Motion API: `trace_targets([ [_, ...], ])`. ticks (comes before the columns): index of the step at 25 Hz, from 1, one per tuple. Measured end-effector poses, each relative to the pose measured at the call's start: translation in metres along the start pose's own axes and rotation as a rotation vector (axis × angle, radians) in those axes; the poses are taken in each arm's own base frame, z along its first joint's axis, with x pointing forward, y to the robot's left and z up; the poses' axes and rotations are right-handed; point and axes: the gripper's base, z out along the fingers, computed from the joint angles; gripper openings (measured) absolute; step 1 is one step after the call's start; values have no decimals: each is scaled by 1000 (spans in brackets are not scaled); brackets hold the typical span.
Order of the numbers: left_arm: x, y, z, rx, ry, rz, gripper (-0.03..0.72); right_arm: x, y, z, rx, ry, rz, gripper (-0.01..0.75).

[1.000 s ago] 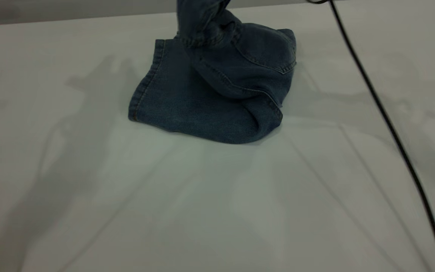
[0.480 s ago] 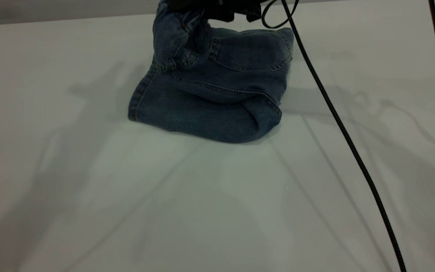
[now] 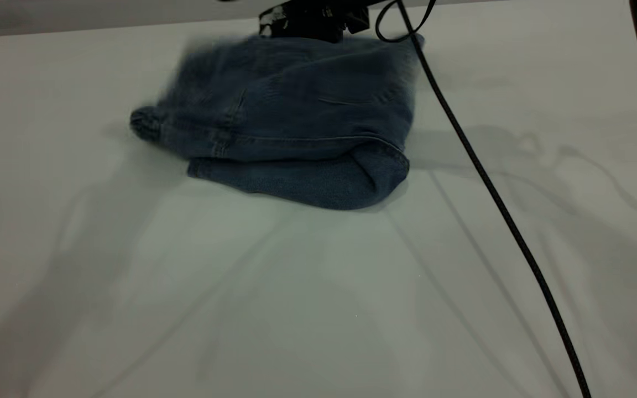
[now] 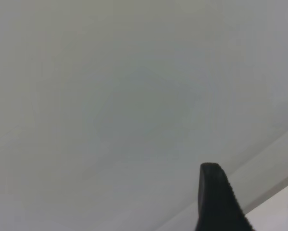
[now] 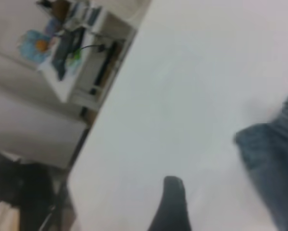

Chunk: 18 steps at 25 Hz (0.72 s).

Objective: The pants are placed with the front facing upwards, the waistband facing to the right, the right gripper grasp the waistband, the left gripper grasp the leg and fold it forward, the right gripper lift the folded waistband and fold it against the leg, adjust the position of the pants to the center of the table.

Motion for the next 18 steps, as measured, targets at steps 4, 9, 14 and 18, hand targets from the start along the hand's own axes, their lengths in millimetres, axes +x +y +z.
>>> trace_targets([
  [4, 0, 0, 0, 0, 0, -2, 337, -13, 15, -7, 19, -26, 49, 535],
  [9, -1, -1, -1, 20, -9, -3, 337, -37, 24, -11, 197, -54, 99, 531],
  [14, -2, -1, -2, 17, -13, -4, 337, -37, 35, 8, 336, 76, 97, 517],
  [18, -3, 0, -3, 15, -16, -4, 337, -21, 32, 26, 504, 276, 63, 514],
])
